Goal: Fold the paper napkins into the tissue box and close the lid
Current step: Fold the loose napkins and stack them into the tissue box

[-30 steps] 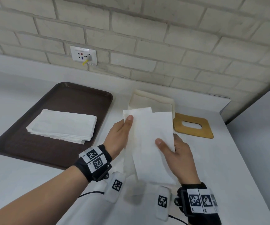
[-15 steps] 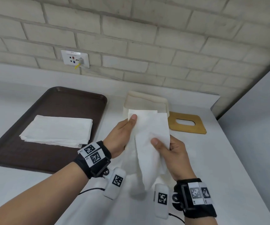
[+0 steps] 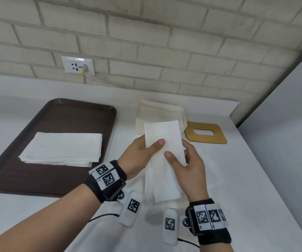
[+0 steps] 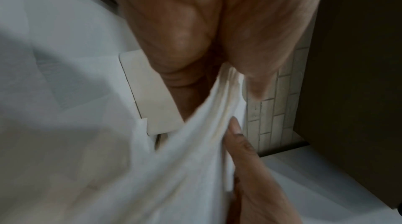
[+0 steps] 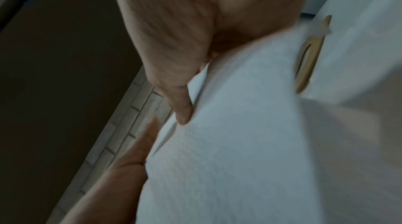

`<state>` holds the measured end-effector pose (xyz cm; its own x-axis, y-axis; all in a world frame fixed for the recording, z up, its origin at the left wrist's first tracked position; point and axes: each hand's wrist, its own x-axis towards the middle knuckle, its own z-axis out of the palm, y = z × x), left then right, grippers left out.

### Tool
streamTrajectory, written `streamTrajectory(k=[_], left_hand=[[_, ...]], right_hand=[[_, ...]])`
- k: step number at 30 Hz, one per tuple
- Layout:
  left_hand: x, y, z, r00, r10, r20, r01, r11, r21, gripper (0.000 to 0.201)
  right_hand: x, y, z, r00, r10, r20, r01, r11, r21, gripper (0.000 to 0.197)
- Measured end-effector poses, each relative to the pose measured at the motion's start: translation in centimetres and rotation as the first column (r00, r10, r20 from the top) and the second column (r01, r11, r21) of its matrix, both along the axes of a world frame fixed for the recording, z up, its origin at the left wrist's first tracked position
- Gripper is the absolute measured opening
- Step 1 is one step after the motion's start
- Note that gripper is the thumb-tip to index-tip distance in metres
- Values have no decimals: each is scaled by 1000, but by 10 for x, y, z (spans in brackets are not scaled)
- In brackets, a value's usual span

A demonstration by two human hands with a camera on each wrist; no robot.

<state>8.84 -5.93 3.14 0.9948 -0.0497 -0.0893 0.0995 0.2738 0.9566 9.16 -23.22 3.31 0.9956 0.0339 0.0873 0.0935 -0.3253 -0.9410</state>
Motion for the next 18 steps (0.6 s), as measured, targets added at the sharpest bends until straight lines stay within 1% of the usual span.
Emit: streamTrajectory(k=[2,3,4,5,6,8,10,11,13,14,15,16,17,18], left_hand=[[1,4,-3,1000,18,-1,-18,1000,24,30],[1,6,-3,1000,12,8,-12,1000,28,29],[0,8,-2,1000,-1,21,0,999,32,30],[0,10,0,999,-10,34,9,999,43,34],[0,11,3,999,-8,52,4,998,65,38],[3,13,7,994,36,106,-49,991,124,42],[6,14,9,982,107,153,-130,981,147,39],[6,15,10,976,140,167,-163,977,137,38],[7,18,11,968,165,192,-194,970,144,35],[7,19,11,967,154,204,-191,965,178,33],[6,20,9,968,132,215,-179,960,214,33],[4,21,7,969,105,222,-160,956,246,33],[3,20,6,973,79,218,-137,954,267,34],[1,19,5,977,52,209,-111,953,282,35]], right_hand=[[1,-1,-5,999,-19,27,22,994,-106,79],[1,-1,-7,1000,15,13,-14,994,-104,87],[2,-1,-8,998,61,-12,-62,995,-76,87],[1,0,-8,992,117,-36,-119,992,-43,79],[-1,0,-8,983,175,-62,-177,984,-35,66],[-5,1,-15,959,264,-106,-270,961,-57,41],[-10,-2,-27,937,307,-166,-328,938,-115,26],[-13,-5,-33,916,336,-218,-371,917,-145,24],[-18,-17,-41,857,398,-326,-475,857,-201,36],[-19,-23,-41,831,426,-356,-521,821,-234,38],[-20,-28,-38,824,439,-359,-542,797,-269,34],[-19,-31,-32,829,441,-345,-538,797,-275,36],[-18,-33,-25,853,431,-294,-505,826,-252,54],[-15,-32,-20,891,402,-213,-442,874,-201,74]])
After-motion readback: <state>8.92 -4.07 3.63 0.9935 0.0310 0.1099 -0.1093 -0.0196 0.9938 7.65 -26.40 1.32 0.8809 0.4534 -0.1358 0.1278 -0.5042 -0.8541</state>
